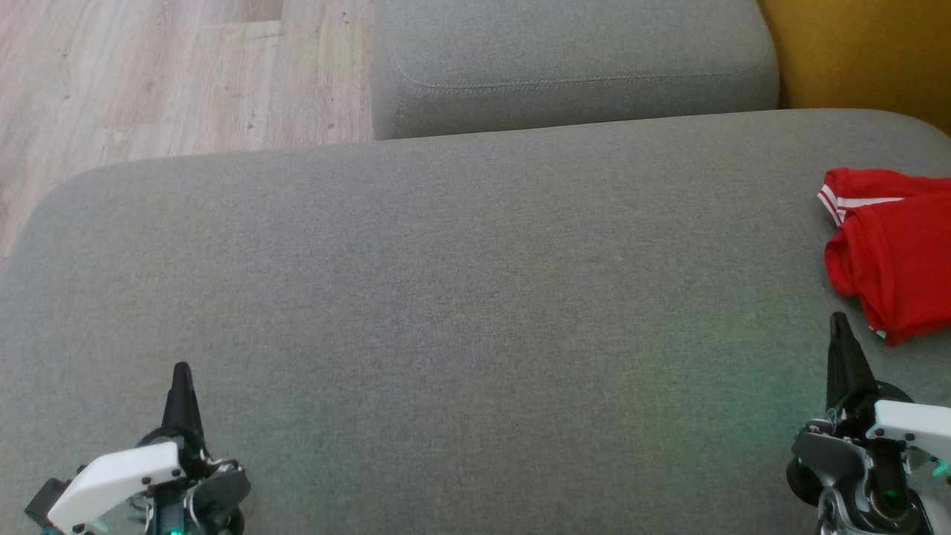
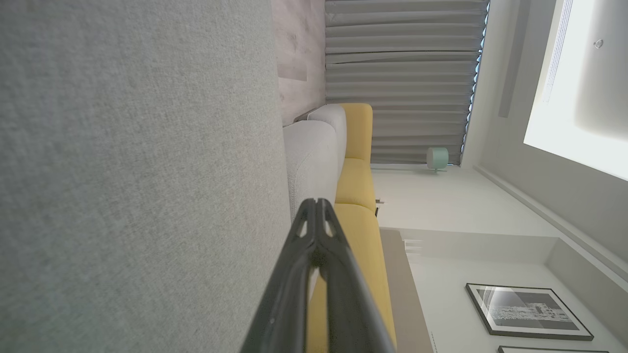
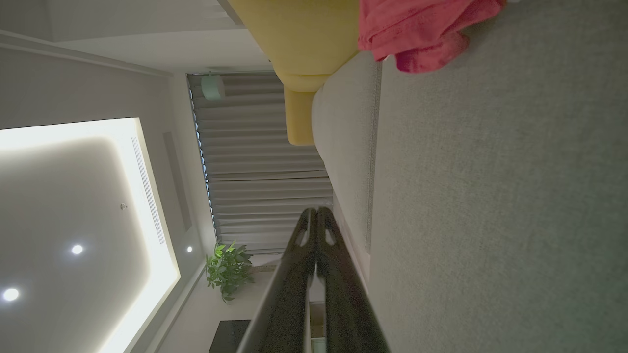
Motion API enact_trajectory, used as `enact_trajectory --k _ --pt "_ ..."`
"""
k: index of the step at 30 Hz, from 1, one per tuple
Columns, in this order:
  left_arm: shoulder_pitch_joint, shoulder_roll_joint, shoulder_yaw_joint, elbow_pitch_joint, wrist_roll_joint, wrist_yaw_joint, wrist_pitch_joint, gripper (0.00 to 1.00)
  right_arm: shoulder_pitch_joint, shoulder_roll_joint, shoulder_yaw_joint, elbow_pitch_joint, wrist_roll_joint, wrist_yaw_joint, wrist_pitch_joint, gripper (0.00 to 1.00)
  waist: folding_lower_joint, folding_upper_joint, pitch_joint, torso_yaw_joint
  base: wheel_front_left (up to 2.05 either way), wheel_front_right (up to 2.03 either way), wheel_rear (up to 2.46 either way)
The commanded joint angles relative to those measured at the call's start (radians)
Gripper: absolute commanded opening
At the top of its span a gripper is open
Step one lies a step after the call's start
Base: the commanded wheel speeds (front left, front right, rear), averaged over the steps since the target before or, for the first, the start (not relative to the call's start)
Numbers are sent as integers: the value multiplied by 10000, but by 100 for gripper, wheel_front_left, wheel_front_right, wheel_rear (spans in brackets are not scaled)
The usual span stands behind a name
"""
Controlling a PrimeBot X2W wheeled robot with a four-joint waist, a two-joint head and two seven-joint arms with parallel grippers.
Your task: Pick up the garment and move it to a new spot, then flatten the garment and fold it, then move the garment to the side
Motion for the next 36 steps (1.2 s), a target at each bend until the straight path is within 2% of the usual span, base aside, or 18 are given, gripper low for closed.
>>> enact_trajectory --k 1,36 --pt "-514 45 381 -275 125 -69 35 0 -515 -58 197 -314 -57 71 64 0 0 0 0 0 0 0 0" --pt "-517 24 411 -274 150 -69 59 0 -518 -38 167 -312 -81 71 88 0 0 0 0 0 0 0 0"
